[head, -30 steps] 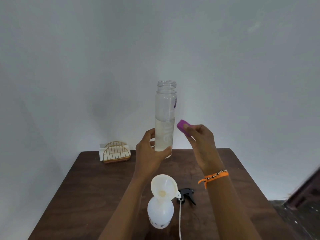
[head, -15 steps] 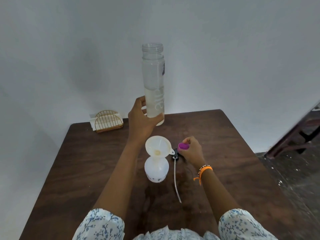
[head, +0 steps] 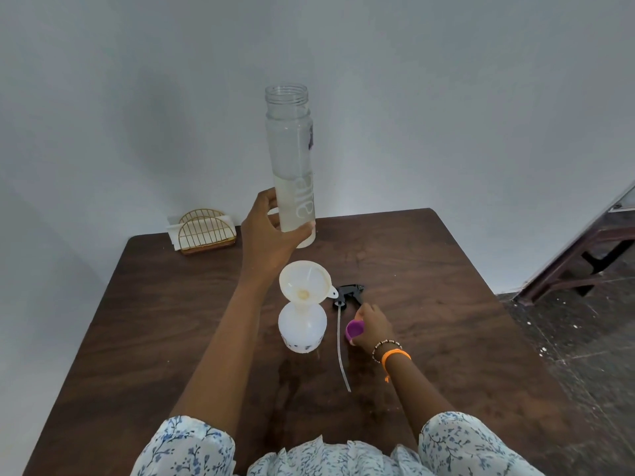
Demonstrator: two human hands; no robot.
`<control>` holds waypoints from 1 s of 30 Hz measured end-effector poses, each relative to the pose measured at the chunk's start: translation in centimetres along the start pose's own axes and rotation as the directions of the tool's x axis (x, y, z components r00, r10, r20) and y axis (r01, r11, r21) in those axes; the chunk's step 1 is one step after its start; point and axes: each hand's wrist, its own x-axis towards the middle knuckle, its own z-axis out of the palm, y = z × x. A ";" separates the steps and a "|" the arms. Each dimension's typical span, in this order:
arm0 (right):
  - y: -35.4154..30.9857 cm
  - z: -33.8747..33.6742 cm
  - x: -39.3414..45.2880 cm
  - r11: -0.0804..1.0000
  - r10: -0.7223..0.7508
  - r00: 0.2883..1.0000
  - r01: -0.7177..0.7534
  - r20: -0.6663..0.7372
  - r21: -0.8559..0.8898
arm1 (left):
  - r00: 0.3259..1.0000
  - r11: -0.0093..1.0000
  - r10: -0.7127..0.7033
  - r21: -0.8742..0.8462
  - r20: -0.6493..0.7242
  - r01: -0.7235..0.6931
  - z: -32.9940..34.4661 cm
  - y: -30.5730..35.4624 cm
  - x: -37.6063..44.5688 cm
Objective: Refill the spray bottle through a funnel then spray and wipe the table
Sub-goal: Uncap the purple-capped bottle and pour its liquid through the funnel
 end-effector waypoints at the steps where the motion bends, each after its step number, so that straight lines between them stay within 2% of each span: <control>1: -0.2 -0.2 0.2 1.000 -0.002 1.000 0.002 -0.007 0.018 | 1.000 1.000 -0.003 -0.004 0.002 0.003 0.0 0.0 0.0; 4: -1.6 -2.2 1.1 0.993 -0.043 0.996 0.051 -0.080 0.104 | 1.000 1.000 -0.005 -0.011 0.002 0.005 -0.1 0.0 -0.1; 8: -6.1 -8.1 1.2 0.950 -0.118 0.959 0.185 -0.259 0.252 | 1.000 1.000 0.000 -0.009 0.012 0.000 -0.3 0.0 -0.2; 12: -11.6 -14.6 -0.9 0.798 -0.193 0.889 0.389 -0.415 0.460 | 1.000 1.000 0.016 -0.010 0.023 -0.015 -0.3 0.0 -0.3; 15: -15.3 -17.8 -2.4 0.643 -0.276 0.846 0.515 -0.456 0.566 | 0.999 0.999 0.039 0.000 0.030 -0.039 -0.2 0.1 -0.3; 17: -17.2 -18.7 -2.9 0.598 -0.336 0.834 0.548 -0.438 0.585 | 0.998 0.998 0.056 -0.003 0.034 -0.056 -0.1 0.1 -0.2; 20: -19.2 -18.8 -3.1 0.590 -0.381 0.809 0.585 -0.447 0.557 | 0.996 0.996 0.084 -0.009 0.039 -0.084 0.1 0.2 -0.1; 24: -20.5 -18.5 -3.2 0.637 -0.338 0.795 0.588 -0.504 0.498 | 0.993 0.994 0.106 -0.023 0.056 -0.105 0.3 0.4 0.0; 30: -20.2 -18.3 -3.4 0.606 -0.293 0.759 0.618 -0.582 0.501 | 0.988 0.990 0.131 -0.056 0.076 -0.127 0.5 0.6 -0.1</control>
